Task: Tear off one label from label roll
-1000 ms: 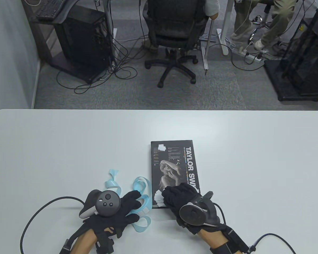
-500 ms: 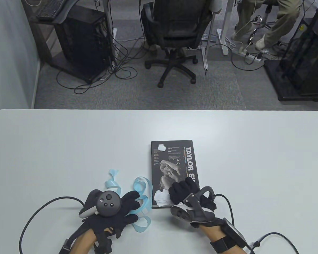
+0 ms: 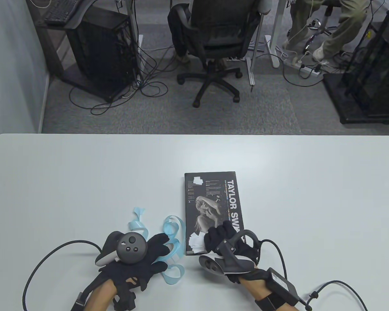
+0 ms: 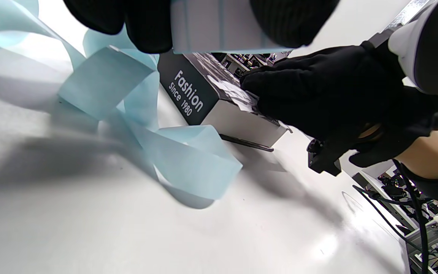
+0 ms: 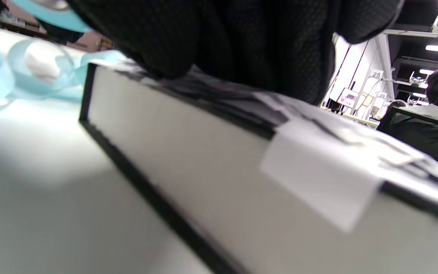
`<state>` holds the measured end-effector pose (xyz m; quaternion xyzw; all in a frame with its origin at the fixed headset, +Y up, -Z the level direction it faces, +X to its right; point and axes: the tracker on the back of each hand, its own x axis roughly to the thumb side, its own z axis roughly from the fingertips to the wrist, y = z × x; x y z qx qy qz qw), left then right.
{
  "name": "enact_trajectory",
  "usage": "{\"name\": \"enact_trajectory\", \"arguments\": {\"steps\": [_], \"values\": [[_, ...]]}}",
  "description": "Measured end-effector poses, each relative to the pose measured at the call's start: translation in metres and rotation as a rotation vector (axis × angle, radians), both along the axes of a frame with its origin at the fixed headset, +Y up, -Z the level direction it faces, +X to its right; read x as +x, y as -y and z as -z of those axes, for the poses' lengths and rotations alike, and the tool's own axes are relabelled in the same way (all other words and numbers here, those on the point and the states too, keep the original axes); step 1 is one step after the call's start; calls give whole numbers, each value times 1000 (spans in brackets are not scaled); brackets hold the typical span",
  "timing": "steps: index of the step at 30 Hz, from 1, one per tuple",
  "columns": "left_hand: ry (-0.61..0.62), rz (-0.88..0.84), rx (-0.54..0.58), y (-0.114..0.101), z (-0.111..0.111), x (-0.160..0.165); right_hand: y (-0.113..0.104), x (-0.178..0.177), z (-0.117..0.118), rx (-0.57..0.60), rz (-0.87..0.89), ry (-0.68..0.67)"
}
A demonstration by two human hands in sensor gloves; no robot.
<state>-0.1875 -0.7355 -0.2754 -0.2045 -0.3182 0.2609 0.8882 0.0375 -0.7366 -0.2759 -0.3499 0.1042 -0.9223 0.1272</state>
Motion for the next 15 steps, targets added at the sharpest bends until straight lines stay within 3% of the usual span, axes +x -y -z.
{"name": "enact_trajectory", "arguments": {"steps": [4, 6, 13, 15], "values": [[2, 1, 1, 0, 0, 0, 6, -7, -10, 86, -115, -18], [-4, 1, 1, 0, 1, -1, 4, -4, -7, 56, -69, -5], [-57, -7, 10, -3, 5, -16, -9, 46, 25, -331, 463, 131], [-81, 1, 26, -4, 7, -22, -9, 60, 29, -383, 600, 139]]}}
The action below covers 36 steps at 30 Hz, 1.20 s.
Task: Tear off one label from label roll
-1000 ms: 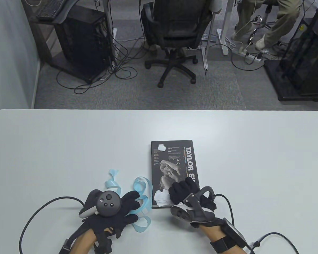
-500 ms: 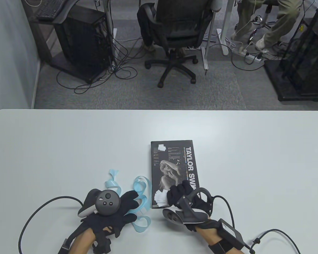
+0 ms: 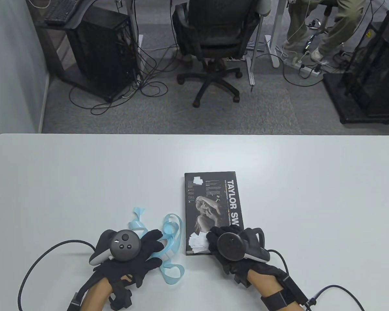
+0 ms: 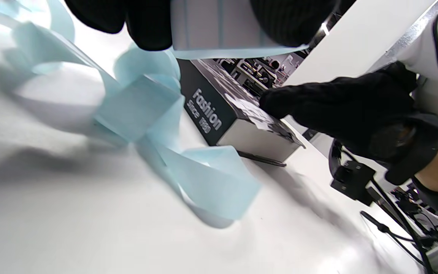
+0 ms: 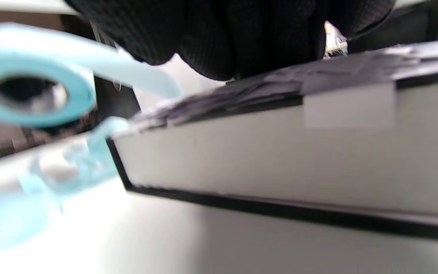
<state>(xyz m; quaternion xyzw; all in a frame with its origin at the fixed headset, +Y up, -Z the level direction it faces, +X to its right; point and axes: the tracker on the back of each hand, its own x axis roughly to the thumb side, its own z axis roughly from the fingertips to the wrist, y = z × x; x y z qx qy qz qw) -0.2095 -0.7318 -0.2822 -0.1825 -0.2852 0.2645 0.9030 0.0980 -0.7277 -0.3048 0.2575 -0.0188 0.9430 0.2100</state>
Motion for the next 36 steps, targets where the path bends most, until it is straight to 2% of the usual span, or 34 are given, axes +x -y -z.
{"name": "enact_trajectory", "arguments": {"steps": [5, 8, 11, 17, 23, 27, 30, 36], "values": [[-72, 83, 86, -3, 2, -14, -3, 19, 5, 10, 78, 56], [-131, 237, 156, -6, 3, -25, -5, 25, 5, 28, 107, 71], [-195, 371, 180, -4, 6, -41, -6, 26, 5, 33, 114, 74], [-307, 527, 105, 9, 15, -72, -4, 21, 4, 28, 95, 57], [-341, 633, 29, 28, 25, -86, -4, 20, 3, 27, 85, 49], [-335, 705, -46, 43, 28, -86, -4, 20, 3, 29, 88, 49], [-321, 782, 15, 44, 29, -78, -3, 20, 3, 29, 87, 45], [-312, 843, -23, 42, 28, -73, -4, 18, 2, 37, 83, 40]]}}
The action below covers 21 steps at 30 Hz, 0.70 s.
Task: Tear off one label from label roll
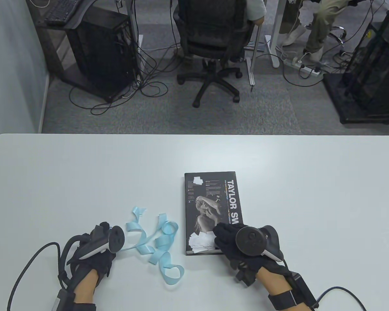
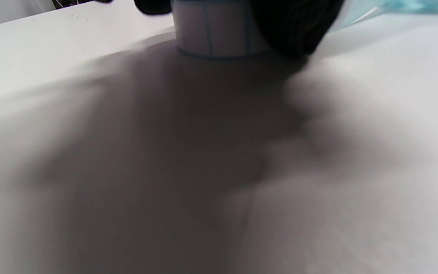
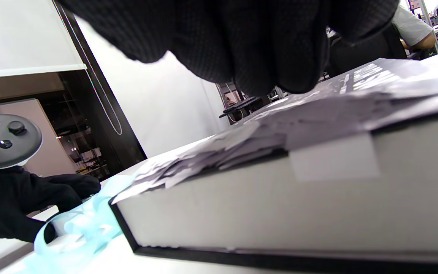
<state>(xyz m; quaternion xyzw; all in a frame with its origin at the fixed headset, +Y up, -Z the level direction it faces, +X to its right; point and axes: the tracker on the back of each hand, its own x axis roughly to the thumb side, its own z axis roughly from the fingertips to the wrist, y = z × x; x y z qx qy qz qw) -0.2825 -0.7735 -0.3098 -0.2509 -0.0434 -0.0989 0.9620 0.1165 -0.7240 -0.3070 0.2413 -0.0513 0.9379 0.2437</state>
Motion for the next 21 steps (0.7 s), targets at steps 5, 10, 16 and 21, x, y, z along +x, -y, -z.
{"name": "enact_trajectory", "arguments": {"steps": [5, 10, 16, 21], "values": [[30, -79, 112, -23, -6, 6, 0, -1, 0, 4, 5, 2], [146, -323, 305, -49, -20, 32, 1, -6, -1, 18, 4, 0], [337, -454, 248, -48, -32, 79, 8, -18, -1, -3, -41, -22], [449, -302, 187, -34, -36, 107, 17, -35, -2, -36, -100, -62]]}}
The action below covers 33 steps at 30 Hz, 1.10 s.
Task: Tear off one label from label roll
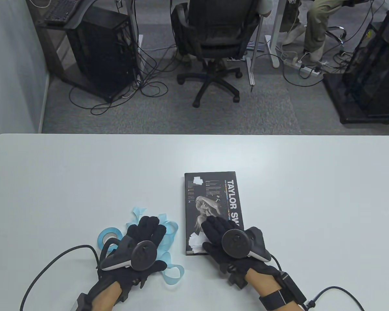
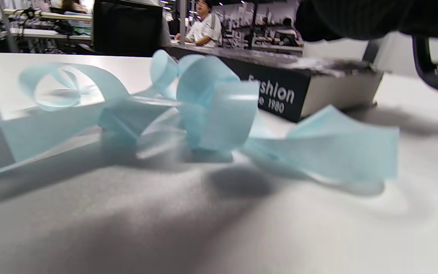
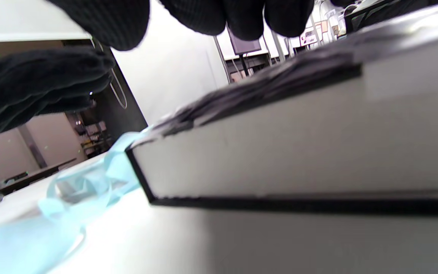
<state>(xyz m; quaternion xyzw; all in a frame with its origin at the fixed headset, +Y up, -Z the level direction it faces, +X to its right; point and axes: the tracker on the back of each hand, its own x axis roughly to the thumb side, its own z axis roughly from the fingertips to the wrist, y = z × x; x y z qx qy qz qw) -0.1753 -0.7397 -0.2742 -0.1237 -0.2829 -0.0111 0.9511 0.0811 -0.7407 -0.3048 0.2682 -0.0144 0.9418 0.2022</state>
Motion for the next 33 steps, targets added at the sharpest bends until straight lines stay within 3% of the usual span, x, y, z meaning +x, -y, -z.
{"name": "enact_trajectory", "arguments": {"steps": [8, 16, 20, 33], "values": [[72, 86, -47, 24, 1, 19, 19, -19, -2, -106, -96, -35], [75, 58, -22, 23, 0, 19, 40, -17, 7, -266, -212, 9], [79, 24, -5, 24, 1, 15, 42, -11, 12, -272, -220, 44], [87, -3, -35, 23, -3, 19, 39, 67, 22, -375, -176, 314]]}}
